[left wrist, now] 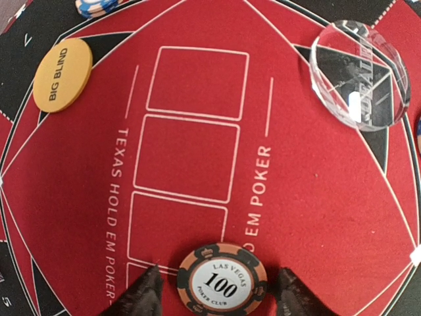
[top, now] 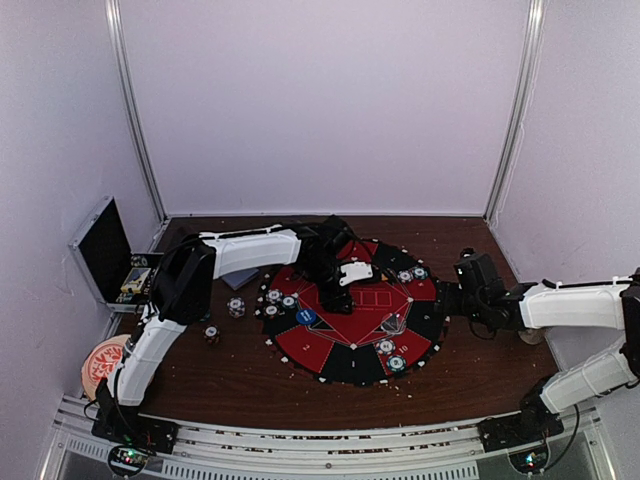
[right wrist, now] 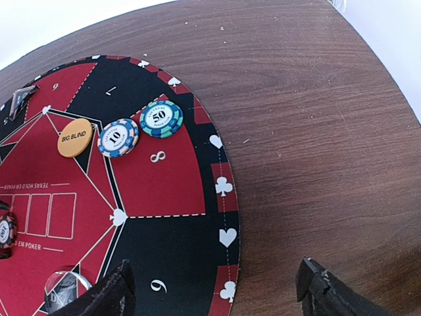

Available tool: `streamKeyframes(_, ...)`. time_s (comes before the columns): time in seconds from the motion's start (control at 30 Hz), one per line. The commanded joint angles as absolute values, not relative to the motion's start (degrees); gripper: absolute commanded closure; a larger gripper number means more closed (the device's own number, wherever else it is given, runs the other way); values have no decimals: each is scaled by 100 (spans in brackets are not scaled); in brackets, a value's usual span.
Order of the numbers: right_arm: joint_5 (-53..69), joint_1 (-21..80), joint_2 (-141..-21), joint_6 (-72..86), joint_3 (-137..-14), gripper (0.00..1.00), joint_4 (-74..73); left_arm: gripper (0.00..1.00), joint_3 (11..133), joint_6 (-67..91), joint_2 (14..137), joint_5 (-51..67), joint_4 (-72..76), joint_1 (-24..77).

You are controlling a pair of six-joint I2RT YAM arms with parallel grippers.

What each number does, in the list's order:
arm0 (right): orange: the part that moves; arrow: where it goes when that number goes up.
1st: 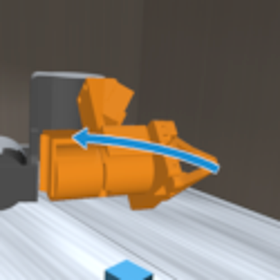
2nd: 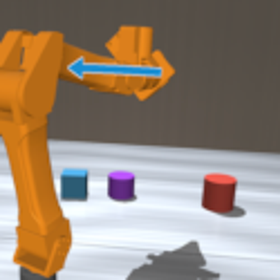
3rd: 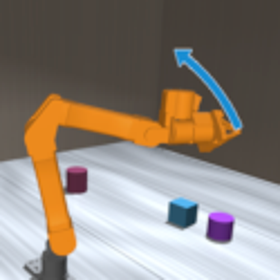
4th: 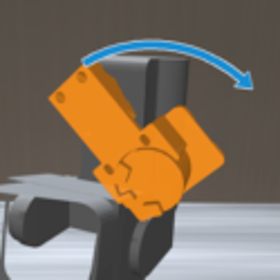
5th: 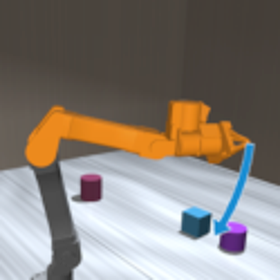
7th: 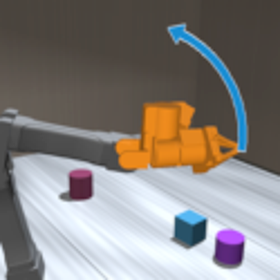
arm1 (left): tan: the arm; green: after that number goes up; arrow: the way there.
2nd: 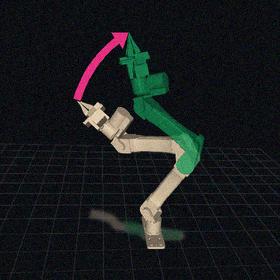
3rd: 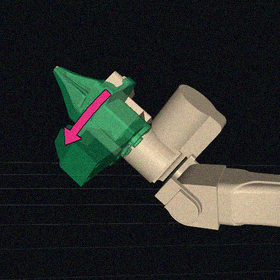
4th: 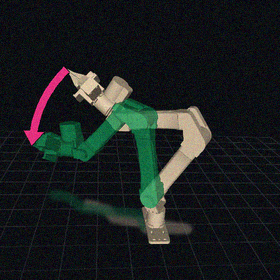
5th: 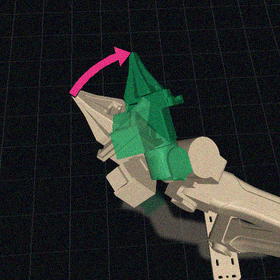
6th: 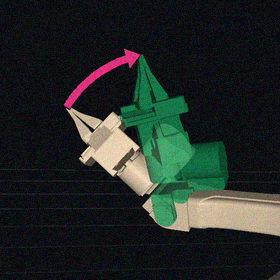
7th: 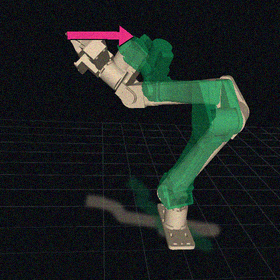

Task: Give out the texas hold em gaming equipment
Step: Place the poker chips pile on the poker table mat, then pick up the pile of poker chips from the poker table mat.

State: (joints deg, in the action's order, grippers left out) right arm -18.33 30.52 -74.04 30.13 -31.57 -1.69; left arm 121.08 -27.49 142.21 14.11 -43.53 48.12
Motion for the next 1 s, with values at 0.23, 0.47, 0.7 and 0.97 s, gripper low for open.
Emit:
streamKeyframes(0.23,-1810,3217,-7490,2994,-3568,14,-203,13,11729,-2770,13700,1267,-4287,4830)
streamKeyframes(0.47,-1987,3723,-8232,3019,-4741,12,-788,2,11045,-2653,12567,1262,-4270,4527)
streamKeyframes(0.7,-2012,4272,-9875,2928,-6380,8,-1173,2,9623,-2566,11296,1785,-3781,3623)
streamKeyframes(0.97,-1792,4660,-11788,3020,-8116,8,-1586,2,8090,-2668,10119,2500,-3398,2348)
